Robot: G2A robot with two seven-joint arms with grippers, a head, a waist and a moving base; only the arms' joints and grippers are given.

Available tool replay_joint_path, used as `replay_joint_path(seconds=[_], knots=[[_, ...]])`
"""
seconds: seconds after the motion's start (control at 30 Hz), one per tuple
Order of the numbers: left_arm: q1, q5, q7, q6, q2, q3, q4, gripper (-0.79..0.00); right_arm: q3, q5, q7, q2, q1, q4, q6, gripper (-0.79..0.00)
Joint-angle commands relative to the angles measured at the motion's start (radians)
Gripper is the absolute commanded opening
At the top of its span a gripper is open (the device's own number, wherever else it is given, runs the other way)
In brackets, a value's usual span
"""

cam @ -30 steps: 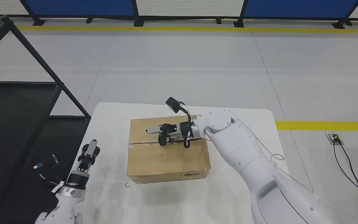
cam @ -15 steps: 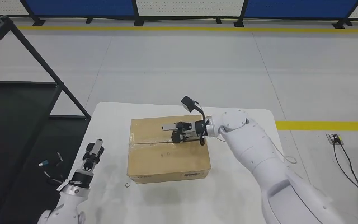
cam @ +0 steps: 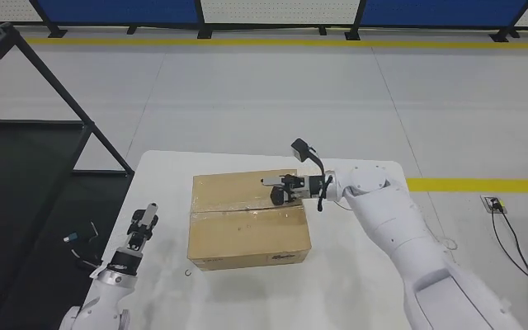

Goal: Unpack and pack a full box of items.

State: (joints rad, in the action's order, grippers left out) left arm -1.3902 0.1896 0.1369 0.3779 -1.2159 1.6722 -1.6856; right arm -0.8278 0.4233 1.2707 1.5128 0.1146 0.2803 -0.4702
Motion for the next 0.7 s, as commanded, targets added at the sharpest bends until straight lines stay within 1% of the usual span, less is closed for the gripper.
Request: replay_joint_path(seconds=[0.0, 0.17, 0.33, 0.5, 0.67], knots=[[0.005, 0.003, 0.002, -0.001, 0.000, -0.005, 0.004, 0.000, -0.017, 0.001, -0.005, -0.017, 0.011, 0.016, -0.009, 0.000], [0.018, 0.007, 0.008, -0.002, -0.001, -0.017, 0.007, 0.000, -0.067, 0.003, -0.015, -0.066, 0.046, 0.065, -0.020, 0.000], [0.024, 0.007, 0.011, -0.003, -0.001, -0.021, 0.009, 0.000, -0.122, 0.000, -0.024, -0.117, 0.105, 0.146, -0.011, 0.000], [0.031, 0.011, 0.014, -0.004, 0.000, -0.024, 0.012, 0.000, -0.186, -0.014, -0.036, -0.168, 0.184, 0.273, 0.017, 0.000], [0.038, 0.016, 0.019, -0.009, 0.000, -0.030, 0.014, 0.000, -0.252, -0.046, -0.068, -0.215, 0.279, 0.427, 0.079, 0.000]])
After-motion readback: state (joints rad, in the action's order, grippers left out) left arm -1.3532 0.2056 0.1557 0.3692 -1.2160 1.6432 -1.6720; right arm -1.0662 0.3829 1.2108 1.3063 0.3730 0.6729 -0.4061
